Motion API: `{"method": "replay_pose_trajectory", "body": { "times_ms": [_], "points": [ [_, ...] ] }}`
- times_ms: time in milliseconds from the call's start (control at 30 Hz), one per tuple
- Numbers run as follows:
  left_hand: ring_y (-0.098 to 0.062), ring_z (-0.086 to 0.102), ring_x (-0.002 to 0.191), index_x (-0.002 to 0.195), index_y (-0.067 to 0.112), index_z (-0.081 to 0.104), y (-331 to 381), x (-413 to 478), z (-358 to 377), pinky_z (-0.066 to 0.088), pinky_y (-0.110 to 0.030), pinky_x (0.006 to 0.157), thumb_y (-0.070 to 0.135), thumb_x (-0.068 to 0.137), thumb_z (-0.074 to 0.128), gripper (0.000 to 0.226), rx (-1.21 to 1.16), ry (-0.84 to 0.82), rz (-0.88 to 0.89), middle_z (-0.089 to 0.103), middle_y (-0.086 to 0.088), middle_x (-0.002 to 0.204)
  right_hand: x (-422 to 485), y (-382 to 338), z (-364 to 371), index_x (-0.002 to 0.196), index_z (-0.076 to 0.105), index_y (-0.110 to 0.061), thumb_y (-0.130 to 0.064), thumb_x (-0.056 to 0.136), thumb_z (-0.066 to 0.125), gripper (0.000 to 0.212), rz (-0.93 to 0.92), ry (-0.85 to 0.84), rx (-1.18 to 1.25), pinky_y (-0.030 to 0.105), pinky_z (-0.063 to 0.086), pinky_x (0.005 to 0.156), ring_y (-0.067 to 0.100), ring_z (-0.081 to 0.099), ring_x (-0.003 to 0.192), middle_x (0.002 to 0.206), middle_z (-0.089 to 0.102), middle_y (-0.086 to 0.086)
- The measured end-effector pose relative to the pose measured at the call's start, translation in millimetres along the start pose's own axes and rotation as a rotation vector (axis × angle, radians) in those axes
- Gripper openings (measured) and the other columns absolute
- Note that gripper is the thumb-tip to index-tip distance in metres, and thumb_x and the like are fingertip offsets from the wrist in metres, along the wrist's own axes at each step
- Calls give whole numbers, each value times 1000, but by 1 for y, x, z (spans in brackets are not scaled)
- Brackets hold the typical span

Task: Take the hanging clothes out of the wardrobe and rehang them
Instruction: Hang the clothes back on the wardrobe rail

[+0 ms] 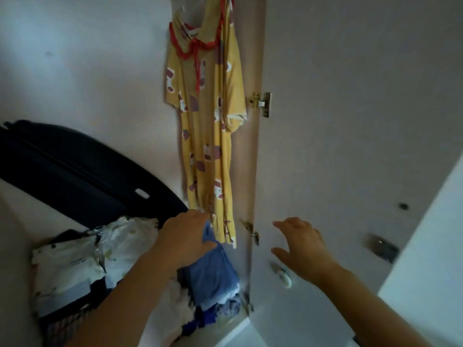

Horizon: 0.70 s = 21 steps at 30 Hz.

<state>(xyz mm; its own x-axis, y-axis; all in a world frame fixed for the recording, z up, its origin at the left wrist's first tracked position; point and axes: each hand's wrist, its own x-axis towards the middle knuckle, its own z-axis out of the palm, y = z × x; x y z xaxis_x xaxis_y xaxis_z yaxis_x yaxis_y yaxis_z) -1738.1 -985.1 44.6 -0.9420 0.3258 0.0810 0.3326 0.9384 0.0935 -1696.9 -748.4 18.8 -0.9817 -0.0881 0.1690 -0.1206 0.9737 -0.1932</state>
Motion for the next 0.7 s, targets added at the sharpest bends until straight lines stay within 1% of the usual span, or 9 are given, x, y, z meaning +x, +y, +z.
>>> {"method": "replay_pose_trajectory", "body": {
  "times_ms": [133, 267, 333, 433, 567, 700],
  "points": [
    [-19, 47, 119, 129, 20, 44, 36, -39, 10, 42, -34, 94, 48, 86, 56, 53, -57, 18, 106, 47, 0, 129, -78, 18, -2, 143, 28, -29, -47, 90, 50, 60, 145, 18, -1, 29, 27, 105, 19, 36, 128, 143, 34, -2],
    [-20, 41, 127, 140, 19, 32, 80, -77, 22, 37, -31, 99, 50, 89, 52, 63, 21, -18, 261, 39, -2, 140, -164, 23, -3, 143, 30, -30, -47, 89, 52, 60, 322, 65, -11, 30, 29, 106, 19, 37, 129, 143, 36, -2],
    [-21, 40, 128, 141, 18, 32, 104, -98, 32, 37, -30, 100, 50, 88, 52, 64, 2, -41, 365, 38, -2, 142, -212, 20, -4, 142, 31, -29, -45, 89, 52, 59, 425, 79, -14, 30, 30, 106, 19, 37, 129, 143, 37, -2],
    [-19, 41, 126, 139, 22, 35, 141, -138, 50, 37, -30, 99, 49, 86, 55, 63, -31, -71, 526, 41, 1, 140, -293, 11, -4, 142, 31, -29, -43, 91, 51, 57, 584, 87, -9, 30, 29, 106, 17, 37, 127, 141, 37, -3],
    [-18, 42, 125, 140, 23, 32, 198, -202, 67, 36, -28, 98, 54, 86, 51, 65, 1, -105, 737, 41, 3, 136, -409, -5, -12, 142, 32, -28, -43, 90, 52, 57, 815, 80, -39, 31, 29, 106, 17, 37, 127, 139, 38, -3],
    [-17, 41, 124, 139, 22, 31, 266, -274, 70, 36, -29, 98, 54, 88, 49, 63, -6, -145, 995, 41, 4, 135, -522, -23, -24, 138, 36, -28, -43, 88, 54, 56, 1049, 102, -92, 30, 30, 104, 20, 38, 127, 137, 40, -3]
  ]
}}
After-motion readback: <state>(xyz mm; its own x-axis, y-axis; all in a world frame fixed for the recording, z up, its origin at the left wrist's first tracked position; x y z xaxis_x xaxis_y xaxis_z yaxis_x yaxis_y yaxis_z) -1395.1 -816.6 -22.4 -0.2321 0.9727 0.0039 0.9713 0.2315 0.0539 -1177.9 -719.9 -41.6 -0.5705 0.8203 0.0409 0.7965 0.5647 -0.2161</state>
